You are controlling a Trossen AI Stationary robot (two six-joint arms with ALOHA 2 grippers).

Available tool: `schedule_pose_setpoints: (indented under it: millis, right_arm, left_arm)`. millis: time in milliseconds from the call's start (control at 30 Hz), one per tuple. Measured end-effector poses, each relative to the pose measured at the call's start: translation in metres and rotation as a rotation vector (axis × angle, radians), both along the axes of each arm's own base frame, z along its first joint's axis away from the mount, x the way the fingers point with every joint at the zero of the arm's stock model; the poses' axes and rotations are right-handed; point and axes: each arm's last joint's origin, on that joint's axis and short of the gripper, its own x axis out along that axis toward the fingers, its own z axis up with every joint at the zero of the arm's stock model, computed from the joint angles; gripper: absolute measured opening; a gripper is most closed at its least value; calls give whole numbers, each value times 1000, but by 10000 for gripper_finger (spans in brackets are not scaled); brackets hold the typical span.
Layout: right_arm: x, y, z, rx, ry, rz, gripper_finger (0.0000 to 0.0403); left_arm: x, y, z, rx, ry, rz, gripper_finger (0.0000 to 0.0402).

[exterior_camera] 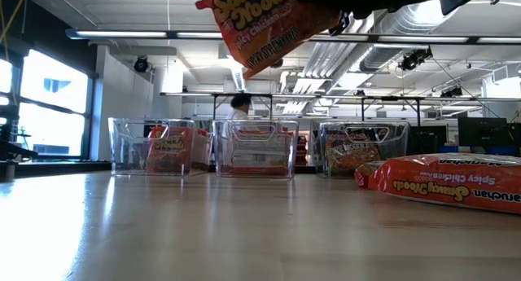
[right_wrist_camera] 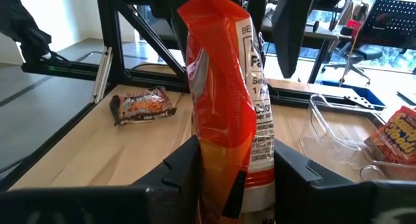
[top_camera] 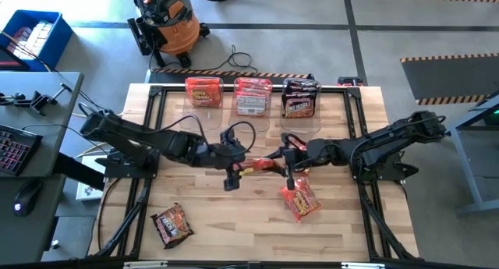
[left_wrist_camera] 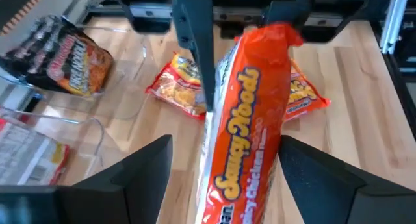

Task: Sort Maruchan noodles
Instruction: Put the orange noodle pack into the left transparent bin

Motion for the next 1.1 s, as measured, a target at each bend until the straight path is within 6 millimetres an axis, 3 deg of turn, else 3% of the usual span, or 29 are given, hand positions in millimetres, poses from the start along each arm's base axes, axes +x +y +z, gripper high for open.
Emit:
schedule_pose_setpoints:
  millis: [333, 800, 1100]
  right_arm:
    - [0, 0, 3, -16, -28, 3, 122]
    - [0, -1, 3, -21, -29, -47, 122]
    - [1, -3, 4, -28, -38, -100, 170]
  left_arm:
    - [11, 1, -16, -36, 63, -42, 262]
    - [13, 19, -13, -69, 74, -106, 108]
    - [-7, 40, -2, -25, 170, -127, 91]
